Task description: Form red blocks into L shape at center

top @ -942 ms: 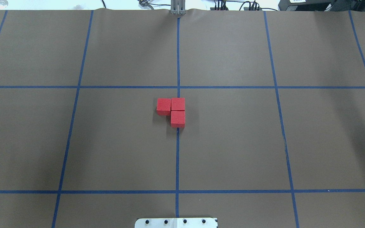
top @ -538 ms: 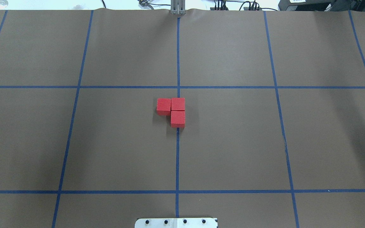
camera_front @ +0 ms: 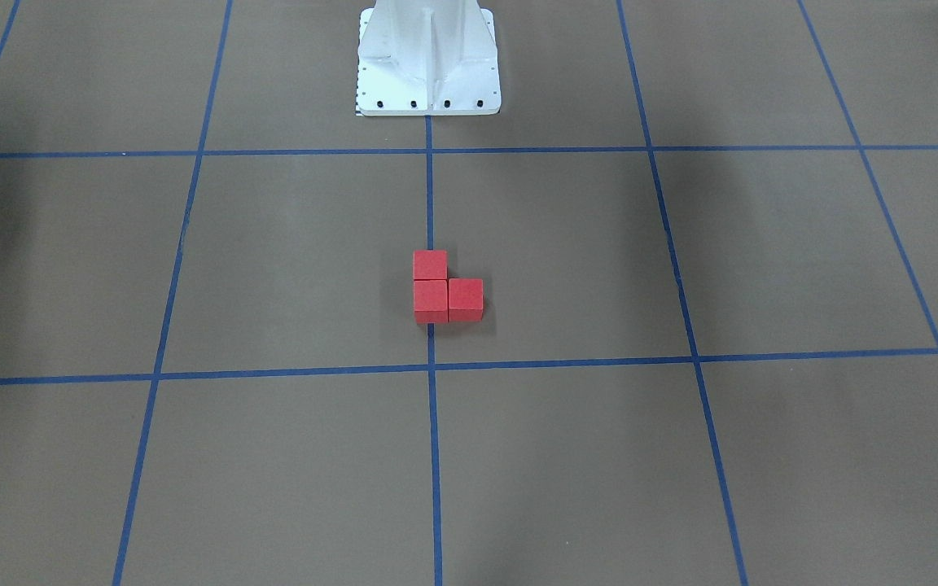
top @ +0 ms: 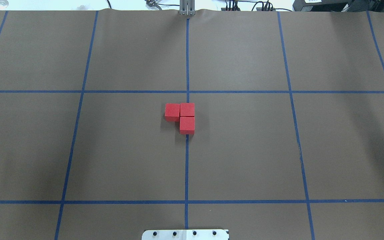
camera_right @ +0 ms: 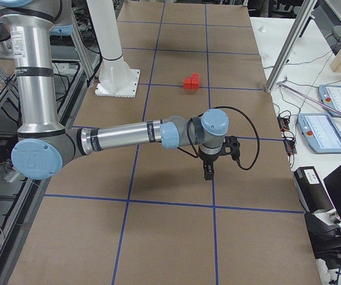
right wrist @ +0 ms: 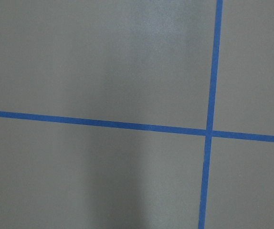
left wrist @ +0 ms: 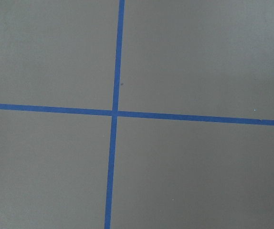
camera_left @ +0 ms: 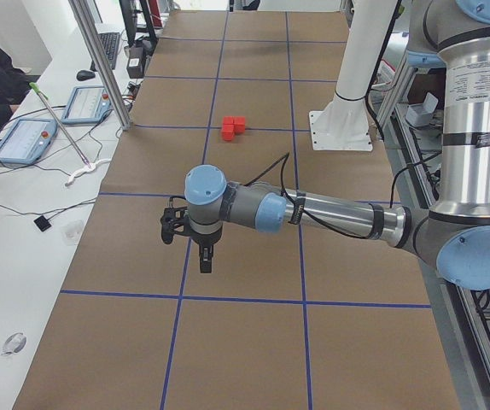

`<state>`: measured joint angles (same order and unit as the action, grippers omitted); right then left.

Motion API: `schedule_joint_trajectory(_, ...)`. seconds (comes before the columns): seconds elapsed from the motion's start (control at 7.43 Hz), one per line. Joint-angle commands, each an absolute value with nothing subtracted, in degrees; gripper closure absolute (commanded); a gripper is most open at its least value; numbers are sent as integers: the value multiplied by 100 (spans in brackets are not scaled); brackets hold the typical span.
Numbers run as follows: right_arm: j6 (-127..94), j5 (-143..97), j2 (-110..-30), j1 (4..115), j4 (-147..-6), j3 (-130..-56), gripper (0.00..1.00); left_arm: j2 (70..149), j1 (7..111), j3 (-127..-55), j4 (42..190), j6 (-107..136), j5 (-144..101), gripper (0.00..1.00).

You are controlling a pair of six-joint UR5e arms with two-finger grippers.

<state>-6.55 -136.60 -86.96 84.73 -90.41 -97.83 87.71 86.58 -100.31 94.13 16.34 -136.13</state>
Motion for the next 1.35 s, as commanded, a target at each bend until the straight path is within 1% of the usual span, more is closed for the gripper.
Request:
schedule_joint_trajectory(0.0,-677,-13588,-8710,8473,-9053,-9756,1,8877,8657,-9686,9369,1679,-14207,0)
schedule_joint_trajectory(0.27,-607,-13447,-8666,8473,-9035,-9362,1,8807,8666,-9729,9369,1679,-14265,0)
schedule_joint_trajectory(0.4,-667,-13465,-8710,8473,-9044,-9569,1,8807,8666,-9712,9378,1679,-14247,0)
schedule_joint_trajectory(1.21,-677,-13509,-8701,8315,-9044,-9589,1,8842,8666,-9747,9387,1670,-14212,0)
